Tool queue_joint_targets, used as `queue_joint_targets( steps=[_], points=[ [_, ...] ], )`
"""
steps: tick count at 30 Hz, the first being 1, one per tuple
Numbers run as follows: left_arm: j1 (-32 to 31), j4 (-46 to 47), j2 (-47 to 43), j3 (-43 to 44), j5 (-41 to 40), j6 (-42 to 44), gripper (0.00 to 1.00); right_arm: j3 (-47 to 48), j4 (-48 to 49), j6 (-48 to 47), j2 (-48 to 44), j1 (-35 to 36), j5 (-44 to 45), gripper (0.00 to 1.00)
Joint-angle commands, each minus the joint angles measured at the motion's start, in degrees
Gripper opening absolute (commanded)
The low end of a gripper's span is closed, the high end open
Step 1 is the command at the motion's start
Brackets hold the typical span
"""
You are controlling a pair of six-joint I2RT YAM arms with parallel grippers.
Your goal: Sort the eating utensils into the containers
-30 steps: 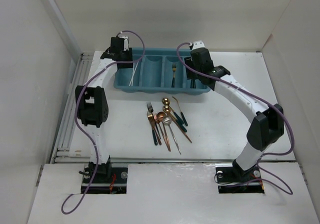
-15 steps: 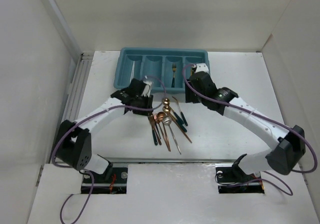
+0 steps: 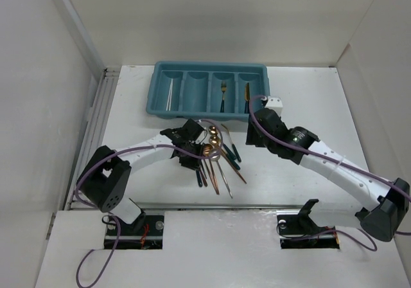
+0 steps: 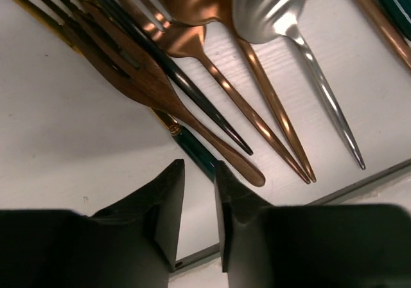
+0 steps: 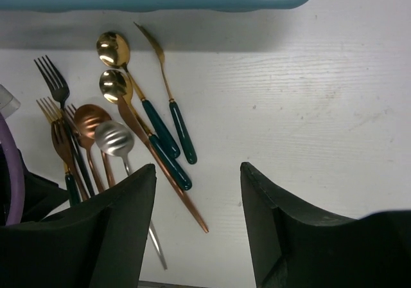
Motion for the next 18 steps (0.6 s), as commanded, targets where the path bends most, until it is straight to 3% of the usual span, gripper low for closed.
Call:
queue_joint_targets(
  steps=[1,3,8,14,18],
  points=[
    [0.2,-1.0,1.5,-0.5,-1.9,-2.8,0.19,-0.2,-1.1,0.9,-2.0,0.4,3.4,0.61],
    [0.2,-1.0,2.3,-0.5,-2.6,-3.4,0.14,-0.8,-1.7,0.9,-2.5,0.4,3.4,0.61],
    [0.2,0.3,3.5,-1.2,-2.0,-3.4,0.14,-3.3,-2.3,2.4,-5.8,0.4,3.9,0.61],
    [0.2,0.9,4.6,-1.7,-2.0,-3.4,0.18,-5.1,-4.7,3.6,-8.1,0.4,5.8,0.61],
    [0.2,0.3,7.6,-1.1,-4.5,-3.9,0.27,-4.6,-5.9,3.6,-9.2,0.4,7.5,0.61]
  ],
)
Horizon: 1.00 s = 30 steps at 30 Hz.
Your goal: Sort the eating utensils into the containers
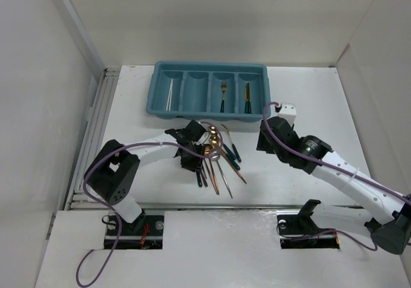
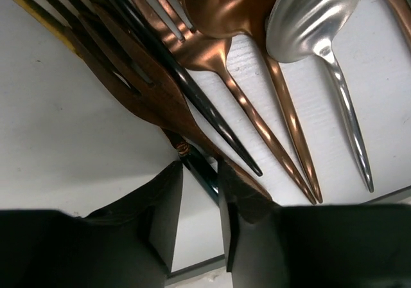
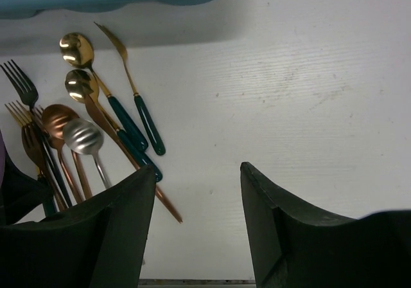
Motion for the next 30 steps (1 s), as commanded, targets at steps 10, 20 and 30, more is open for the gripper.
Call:
queue_joint_targets(
  steps=[10,20,30],
  points=[
    [2.6,-6.2,8.3,3.7,-10.6,0.9,0.00,2.5,-5.3,2.7,-5.0,0.4,6.3,0.61],
    [4.3,-7.3,-4.6,8.1,-13.8,10.5,0.00,6.2,-4.7,-1.4,-3.5,0.4,8.2,0.61],
    [2.1,-4.3,-22.2,10.5,-13.1,21.7,0.00,9.8,10.6,-13.2,5.4,0.4,5.3,0.64]
  ],
)
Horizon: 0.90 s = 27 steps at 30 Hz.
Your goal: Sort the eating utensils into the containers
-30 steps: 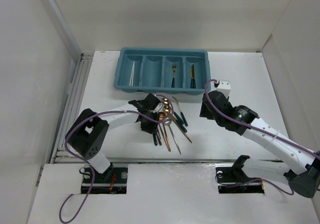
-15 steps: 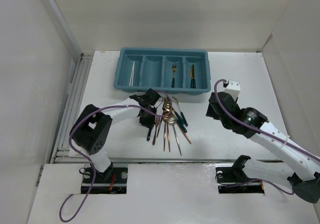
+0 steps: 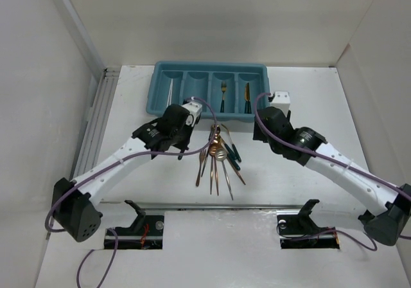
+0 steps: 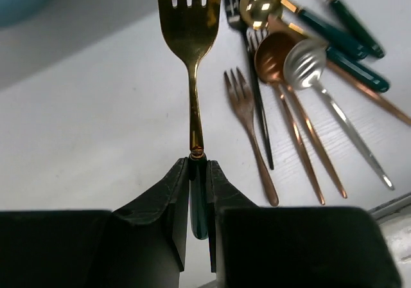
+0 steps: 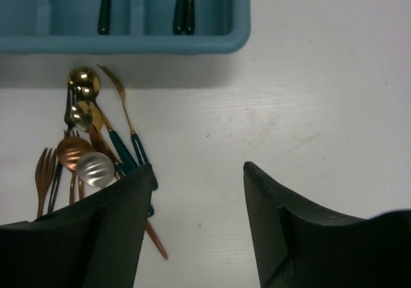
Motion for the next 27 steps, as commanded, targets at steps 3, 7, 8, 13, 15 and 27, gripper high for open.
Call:
queue_joint_targets(
  steps=[3,7,8,13,15,27],
  points=[
    [1.8,6.9,2.1,11.1,-2.5,1.9,0.00,6.8,11.8,-9.0,5.4,-0.2,-1.3,0.65],
    [4.0,11.6,13.9,26.4,-0.7,1.3,0.00,10.9,13.9,-11.2,10.3,-2.8,-5.1,0.65],
    [4.1,12.2,16.6,29.7,0.2,0.7,0.00,11.8,14.5,-11.2,10.9,-4.5,-5.7,0.65],
    [6.1,12.9,37.5,49.9,8.0,-8.6,0.00,12.3,15.2,-9.8,12.4,-11.1,-7.3,0.65],
    [6.1,14.0,42.9,57.2,10.5,-11.8,0.00,12.3,15.2,-9.8,12.4,-14.4,-7.9,0.65],
    [6.1,18.3,56.7,62.0,5.9,-12.9,0.27,8.3,14.0,-15.6,12.4,-16.5,-12.4,0.68]
  ],
)
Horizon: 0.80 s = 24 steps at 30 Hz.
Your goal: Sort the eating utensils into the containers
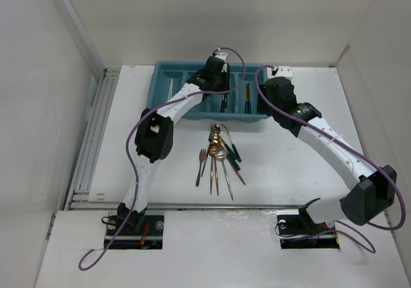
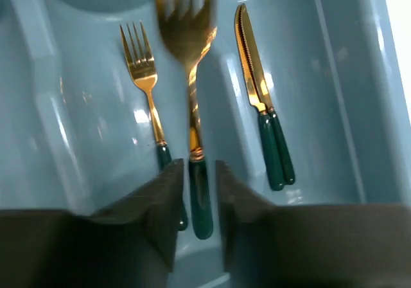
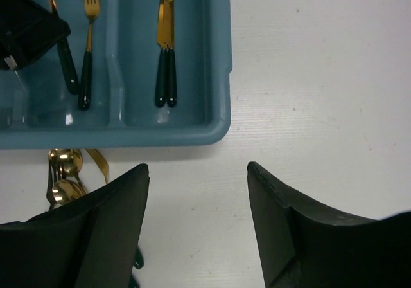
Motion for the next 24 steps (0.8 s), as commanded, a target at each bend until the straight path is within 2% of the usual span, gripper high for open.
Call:
queue_joint_targets(
  steps=[1,4,9,13,14,16,24],
  points=[
    [0.1,2.7,-3.4,1.8,-0.4,-0.6,0.34,-1.6,1.7,-2.1,-1.2,0.2,-3.8,0.69],
    [0.1,1.2,-3.4,1.8,0.4,-0.6,0.45,-3.3,2.3,-3.8,-2.3,1.6,-5.7,0.73],
    [1.3,-1.3,-8.1,1.3,0.4,-0.6,0.48,-7.2,1.0,-5.5,-1.8,6.4,-10.2,0.74],
    [4.7,-6.3,-14.0,0.0,0.9,-2.4,0.48,-11.1,2.9,-6.0,1.0,9.5,-15.4,0.45],
    [6.5,-7.7,-17.4,-1.0,0.9,-2.4,0.48,-11.1,3.7,-6.0,1.8,10.1,-16.5,0.42],
    [8.4,-8.3,-21.4,-6.3,-0.5,-0.8,0.48,-11.6,5.6,-6.0,3.7,10.1,-19.3,0.38],
    [18.3,-11.4,-40.3,-22.7,-1.0,4.7,0.48,-8.9,9.9,-8.5,16.4,11.8,-18.8,0.38]
  ],
)
